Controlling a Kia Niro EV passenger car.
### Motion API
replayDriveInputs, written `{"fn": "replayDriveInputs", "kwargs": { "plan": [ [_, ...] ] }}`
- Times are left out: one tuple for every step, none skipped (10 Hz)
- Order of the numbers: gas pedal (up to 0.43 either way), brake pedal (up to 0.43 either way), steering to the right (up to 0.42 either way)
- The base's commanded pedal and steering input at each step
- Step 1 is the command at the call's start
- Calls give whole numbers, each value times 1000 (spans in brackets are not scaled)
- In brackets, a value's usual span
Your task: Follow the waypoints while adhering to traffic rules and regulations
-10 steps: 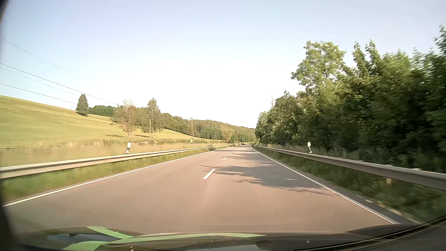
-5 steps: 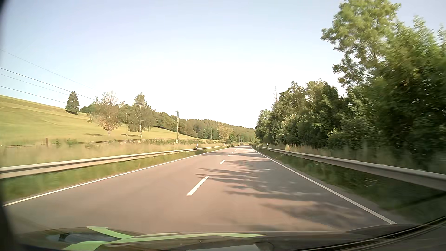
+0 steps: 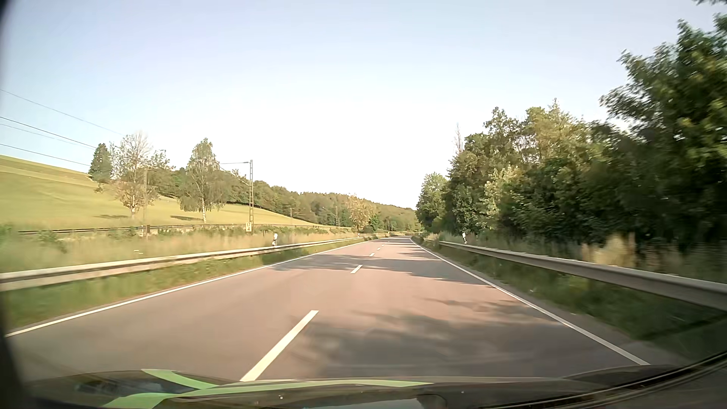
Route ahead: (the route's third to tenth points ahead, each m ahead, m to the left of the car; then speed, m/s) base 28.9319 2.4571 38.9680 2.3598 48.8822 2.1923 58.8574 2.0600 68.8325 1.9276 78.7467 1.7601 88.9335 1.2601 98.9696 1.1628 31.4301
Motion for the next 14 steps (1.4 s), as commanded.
{"fn": "replayDriveInputs", "kwargs": {
  "plan": [
    [240,0,2],
    [197,0,2],
    [150,0,2],
    [130,0,2],
    [130,0,2],
    [130,0,2],
    [150,0,2],
    [169,0,2],
    [209,0,2],
    [228,0,2],
    [248,0,2],
    [268,0,1],
    [268,0,1],
    [268,0,0]
  ]
}}
